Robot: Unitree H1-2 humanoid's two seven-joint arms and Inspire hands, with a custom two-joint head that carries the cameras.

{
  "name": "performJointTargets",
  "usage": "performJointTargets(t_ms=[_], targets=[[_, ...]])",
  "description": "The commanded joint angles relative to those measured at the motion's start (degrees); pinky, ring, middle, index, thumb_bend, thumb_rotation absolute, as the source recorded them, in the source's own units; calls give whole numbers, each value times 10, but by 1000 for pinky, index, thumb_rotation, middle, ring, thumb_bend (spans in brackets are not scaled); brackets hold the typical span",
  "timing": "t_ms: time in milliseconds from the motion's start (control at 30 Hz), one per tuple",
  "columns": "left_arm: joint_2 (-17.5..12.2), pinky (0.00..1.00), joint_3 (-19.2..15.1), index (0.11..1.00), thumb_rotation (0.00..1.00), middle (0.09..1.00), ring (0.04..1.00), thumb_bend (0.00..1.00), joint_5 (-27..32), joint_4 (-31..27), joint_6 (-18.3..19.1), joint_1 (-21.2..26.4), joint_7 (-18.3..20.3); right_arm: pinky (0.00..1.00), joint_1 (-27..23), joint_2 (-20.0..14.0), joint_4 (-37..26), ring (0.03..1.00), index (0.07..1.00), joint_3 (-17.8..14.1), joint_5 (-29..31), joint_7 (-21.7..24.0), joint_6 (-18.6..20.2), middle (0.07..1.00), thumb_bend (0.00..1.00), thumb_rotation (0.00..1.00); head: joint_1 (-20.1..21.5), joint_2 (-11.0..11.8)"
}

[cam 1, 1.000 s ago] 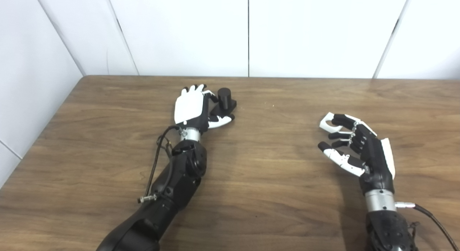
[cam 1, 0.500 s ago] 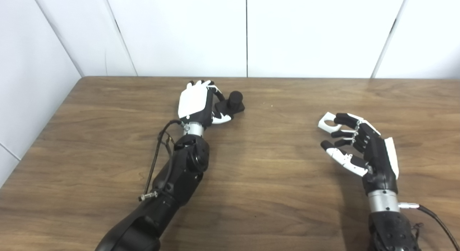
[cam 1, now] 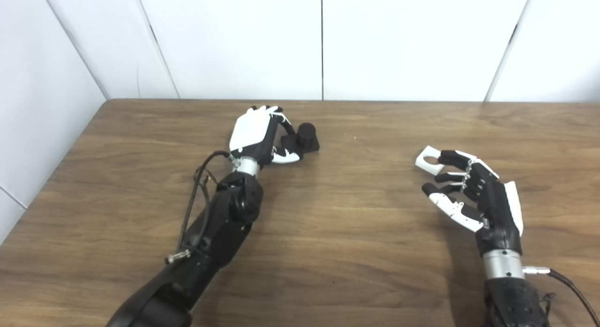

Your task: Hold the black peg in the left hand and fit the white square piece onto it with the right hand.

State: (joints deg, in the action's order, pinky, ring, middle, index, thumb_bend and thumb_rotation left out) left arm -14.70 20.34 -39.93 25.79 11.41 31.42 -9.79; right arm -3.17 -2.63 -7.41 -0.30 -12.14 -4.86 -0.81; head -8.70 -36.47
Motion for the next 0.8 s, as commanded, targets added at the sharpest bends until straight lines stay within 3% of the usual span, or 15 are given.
performJointTargets(t_ms=[0, 167, 467, 767], targets=[[-20, 1000, 10, 490, 89, 907, 971, 513, 11, -6, -17, -15, 48, 458, -17, 1, -18, 579, 700, -2, 0, -5, -16, 710, 505, 187, 1, -1], [-28, 997, 3, 489, 90, 908, 974, 513, 44, -33, -48, -27, 76, 463, -18, 2, -20, 584, 699, -1, -2, -6, -11, 711, 511, 210, 4, 0], [-55, 1000, -8, 491, 90, 932, 998, 508, 150, -57, -144, -37, 174, 466, -20, 1, -17, 585, 700, 0, -9, -8, -17, 712, 502, 205, 7, 1], [-79, 1000, -6, 491, 95, 940, 1000, 510, 192, -95, -175, -39, 264, 456, -17, -1, -24, 571, 703, 0, -8, -7, -13, 713, 497, 196, 13, -1]])
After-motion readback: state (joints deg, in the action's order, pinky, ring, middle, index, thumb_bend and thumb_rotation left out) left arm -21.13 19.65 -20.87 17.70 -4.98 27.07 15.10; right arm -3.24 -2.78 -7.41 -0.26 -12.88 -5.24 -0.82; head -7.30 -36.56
